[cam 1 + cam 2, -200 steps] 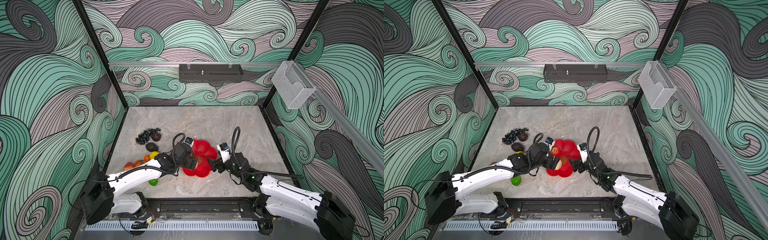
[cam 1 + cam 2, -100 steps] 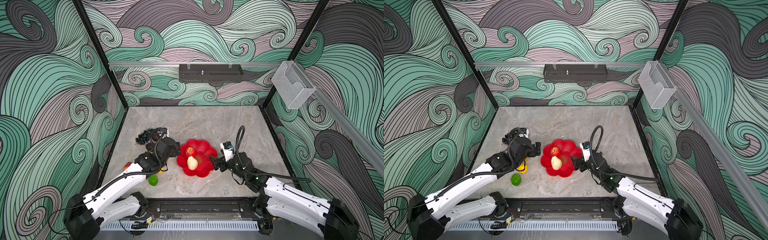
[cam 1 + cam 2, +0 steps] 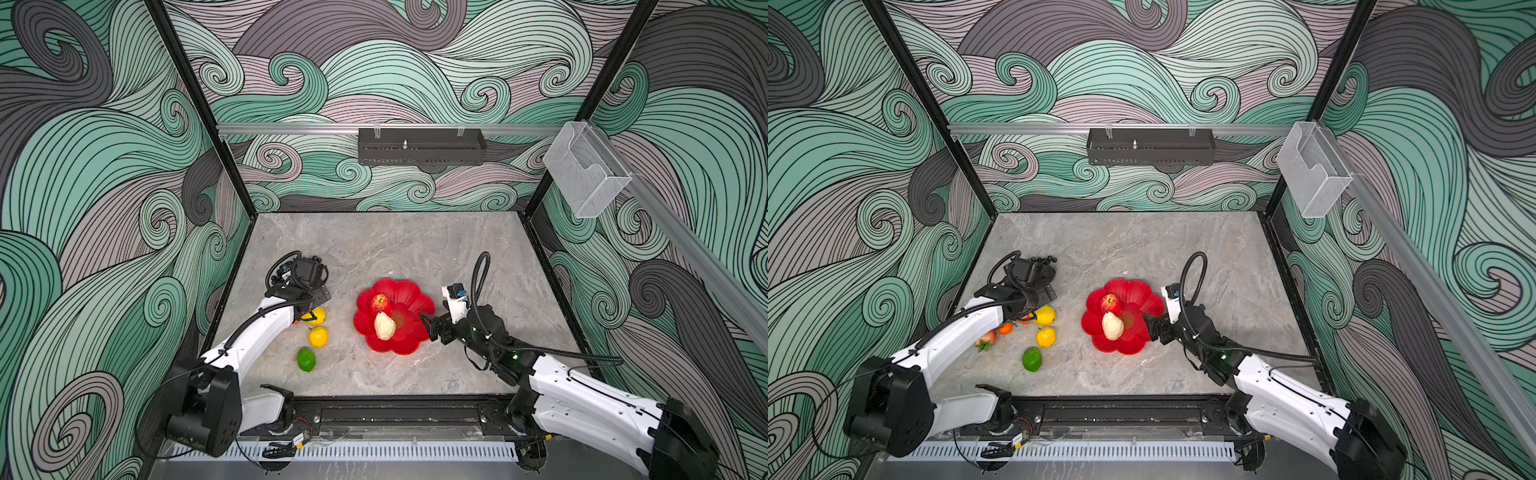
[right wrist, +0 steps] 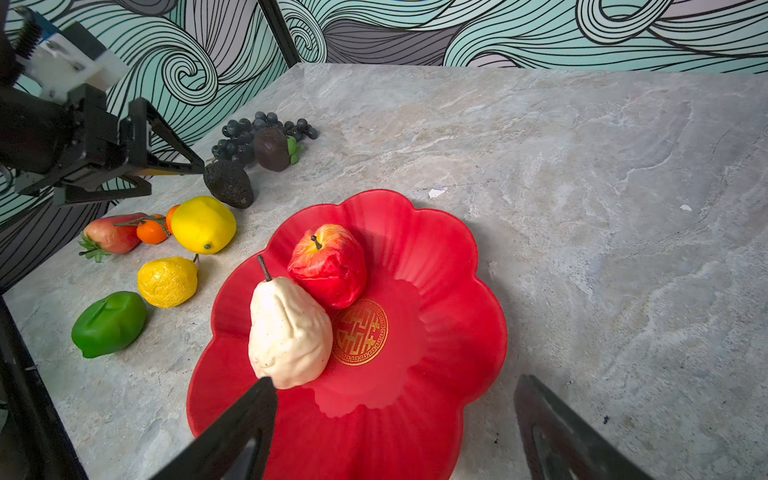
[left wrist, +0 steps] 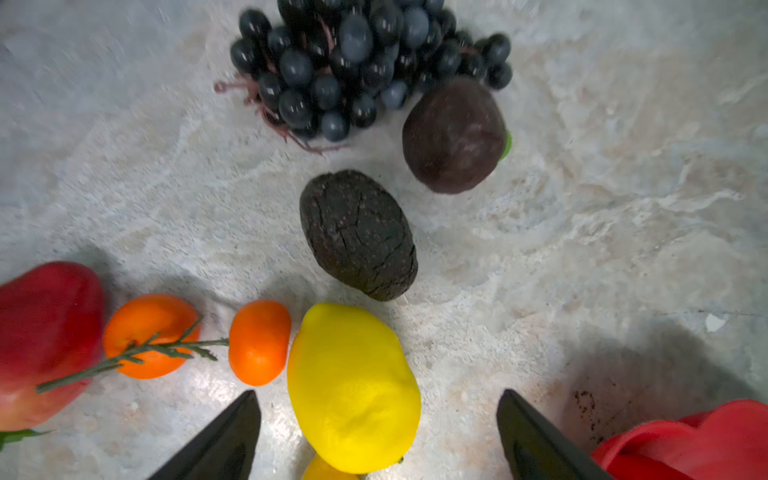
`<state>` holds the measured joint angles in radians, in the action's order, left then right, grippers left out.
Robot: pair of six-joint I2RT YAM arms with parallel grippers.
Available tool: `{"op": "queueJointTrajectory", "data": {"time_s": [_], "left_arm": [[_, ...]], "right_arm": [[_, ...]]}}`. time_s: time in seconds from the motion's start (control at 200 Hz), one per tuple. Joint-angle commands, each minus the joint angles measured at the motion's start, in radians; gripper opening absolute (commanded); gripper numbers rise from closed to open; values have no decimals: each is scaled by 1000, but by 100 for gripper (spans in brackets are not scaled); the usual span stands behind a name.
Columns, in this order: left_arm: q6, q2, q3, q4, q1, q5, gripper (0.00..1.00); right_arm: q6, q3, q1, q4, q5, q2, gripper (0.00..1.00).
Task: Place and organize the fake fruits in the fruit bowl
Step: 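Move the left gripper back over the yellow lemon near the avocado, then lower the left gripper and close it on the yellow lemon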
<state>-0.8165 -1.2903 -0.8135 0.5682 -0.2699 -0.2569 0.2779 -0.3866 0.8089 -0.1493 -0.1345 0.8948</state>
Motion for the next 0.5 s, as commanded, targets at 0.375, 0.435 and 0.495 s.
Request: {"op": "queueJointTrajectory", "data": {"time_s": [0.375,0.435,0.495], "left_arm": [[-32,-236,4,-78,87,220,73],[-27,-235,5,-85,87,224,67],[-21,-229,4,-83,87,222,64]], "right_arm": [[41,-9,-8,5,23,26,89],[42,-8,-10,3,22,26,89],[44,-6,-10,0,23,28,89]]}}
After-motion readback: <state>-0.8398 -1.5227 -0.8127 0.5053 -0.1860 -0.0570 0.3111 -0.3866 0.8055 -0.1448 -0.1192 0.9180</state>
